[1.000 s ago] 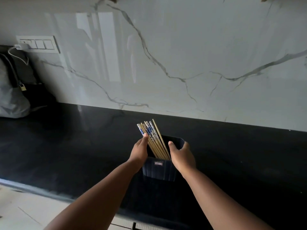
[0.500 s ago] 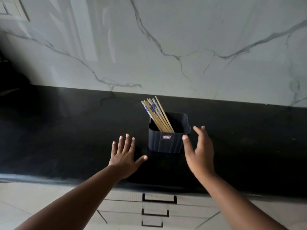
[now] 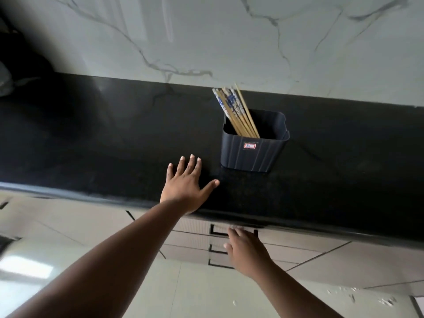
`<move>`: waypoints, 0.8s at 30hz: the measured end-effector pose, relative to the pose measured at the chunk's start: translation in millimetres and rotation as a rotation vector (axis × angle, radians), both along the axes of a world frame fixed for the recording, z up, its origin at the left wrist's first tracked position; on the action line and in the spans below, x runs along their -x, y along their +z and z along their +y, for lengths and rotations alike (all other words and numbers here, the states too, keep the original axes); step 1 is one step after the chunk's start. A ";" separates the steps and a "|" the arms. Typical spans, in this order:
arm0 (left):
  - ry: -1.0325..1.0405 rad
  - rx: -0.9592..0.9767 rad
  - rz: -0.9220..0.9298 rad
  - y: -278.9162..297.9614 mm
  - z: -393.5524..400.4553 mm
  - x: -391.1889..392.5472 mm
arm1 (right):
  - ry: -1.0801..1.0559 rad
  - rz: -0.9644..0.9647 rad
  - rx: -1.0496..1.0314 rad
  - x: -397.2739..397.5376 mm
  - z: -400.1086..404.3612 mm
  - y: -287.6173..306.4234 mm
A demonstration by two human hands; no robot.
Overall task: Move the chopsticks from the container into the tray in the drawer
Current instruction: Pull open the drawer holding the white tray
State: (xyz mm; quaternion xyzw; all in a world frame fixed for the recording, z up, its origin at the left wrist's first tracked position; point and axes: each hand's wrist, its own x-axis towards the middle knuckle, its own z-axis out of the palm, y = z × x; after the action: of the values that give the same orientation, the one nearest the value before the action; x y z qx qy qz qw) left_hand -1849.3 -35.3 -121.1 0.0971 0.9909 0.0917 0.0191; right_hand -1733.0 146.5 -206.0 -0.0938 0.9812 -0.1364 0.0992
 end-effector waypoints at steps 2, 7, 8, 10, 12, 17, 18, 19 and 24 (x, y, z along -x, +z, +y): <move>0.003 0.003 -0.002 -0.7 0.1 0.1 | -0.023 0.044 0.000 2.1 -4.6 -7.7; 0.018 -0.004 -0.001 0.3 0.9 0.9 | -0.120 0.113 0.038 2.5 -4.9 -15.1; 0.021 -0.002 -0.001 0.2 0.7 1.2 | -0.123 0.091 0.034 2.9 -5.1 -15.2; 0.025 0.001 0.009 -0.3 0.4 1.8 | -0.138 0.071 0.025 1.5 -5.3 -14.0; 0.022 -0.009 0.016 -0.2 -0.1 1.9 | -0.146 0.069 0.002 -5.1 -7.1 -13.5; 0.021 -0.032 0.019 2.1 -1.0 -1.1 | -0.147 0.056 -0.009 -34.9 -12.8 -16.1; 0.021 -0.034 0.023 2.2 -1.0 -1.2 | -0.143 0.046 -0.005 -42.3 -14.4 -15.7; 0.022 -0.037 0.027 2.4 -0.9 -1.1 | -0.139 0.061 -0.010 -51.0 -16.4 -14.6; 0.014 -0.058 0.035 3.3 -1.9 -0.5 | -0.096 0.254 -0.073 -111.5 -30.7 -20.8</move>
State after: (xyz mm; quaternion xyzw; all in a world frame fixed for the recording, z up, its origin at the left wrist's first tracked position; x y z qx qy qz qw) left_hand -1848.8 -37.2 -117.8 0.0923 0.9886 0.1187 -0.0018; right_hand -1621.5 115.8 -226.9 -0.0593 0.9936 -0.0921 -0.0291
